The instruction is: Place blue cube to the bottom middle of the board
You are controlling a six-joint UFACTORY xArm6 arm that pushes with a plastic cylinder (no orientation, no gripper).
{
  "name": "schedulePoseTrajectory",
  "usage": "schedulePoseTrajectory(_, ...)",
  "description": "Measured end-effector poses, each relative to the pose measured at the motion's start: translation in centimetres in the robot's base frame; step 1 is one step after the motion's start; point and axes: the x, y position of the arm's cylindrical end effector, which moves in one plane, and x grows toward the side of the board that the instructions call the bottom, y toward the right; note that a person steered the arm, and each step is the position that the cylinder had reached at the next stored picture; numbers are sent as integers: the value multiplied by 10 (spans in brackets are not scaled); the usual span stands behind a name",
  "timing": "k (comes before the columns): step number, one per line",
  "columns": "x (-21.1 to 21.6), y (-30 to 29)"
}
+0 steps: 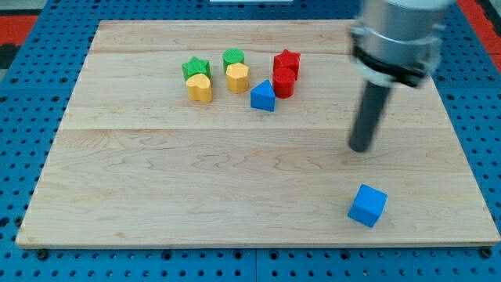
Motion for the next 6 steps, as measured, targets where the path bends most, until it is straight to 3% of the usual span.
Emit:
schedulePoseTrajectory(1,85,-5)
schedulePoseTrajectory(2,77,-94)
schedulePoseTrajectory(4,112,-18)
schedulePoseTrajectory(5,115,-41)
schedulePoseTrajectory(6,115,-160)
